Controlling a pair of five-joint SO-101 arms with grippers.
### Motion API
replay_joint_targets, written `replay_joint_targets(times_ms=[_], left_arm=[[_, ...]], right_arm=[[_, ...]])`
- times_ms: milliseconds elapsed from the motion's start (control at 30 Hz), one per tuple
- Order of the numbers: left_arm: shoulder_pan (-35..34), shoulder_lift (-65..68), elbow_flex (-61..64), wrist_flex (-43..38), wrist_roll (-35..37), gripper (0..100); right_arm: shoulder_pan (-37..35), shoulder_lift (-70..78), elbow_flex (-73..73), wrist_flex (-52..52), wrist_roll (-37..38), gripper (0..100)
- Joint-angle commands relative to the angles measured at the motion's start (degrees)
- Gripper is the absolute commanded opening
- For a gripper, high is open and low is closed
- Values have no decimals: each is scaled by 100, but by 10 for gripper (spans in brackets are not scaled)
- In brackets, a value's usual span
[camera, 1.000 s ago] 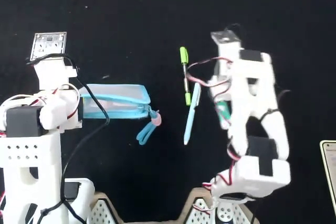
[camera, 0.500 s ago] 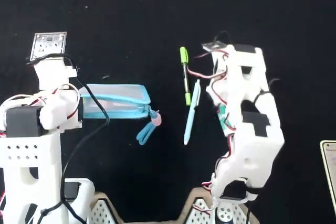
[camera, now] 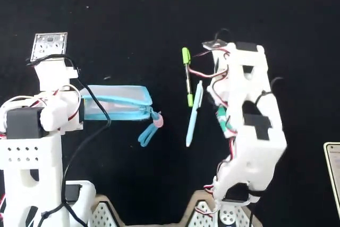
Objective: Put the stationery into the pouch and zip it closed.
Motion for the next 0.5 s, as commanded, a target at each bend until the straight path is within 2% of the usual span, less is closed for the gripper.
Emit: replay_joint_targets(times_ms=[0, 133, 267, 367, 467], left_arm=[[-92, -79, -92, -53, 0, 30], [-92, -79, -92, -53, 0, 30], [-92, -79, -92, -53, 0, 30], [-84, -79, -92, -53, 0, 30], [-57, -79, -92, -53, 0, 30]], right_arm=[[-246, -1332, 892, -255, 88, 11], [-264, -3134, 1903, -484, 62, 11], [-281, -5165, 2237, -334, 26, 12], [-536, -6545, 2246, -281, -484, 12], [-1187, -7697, 2255, -316, -1169, 14]])
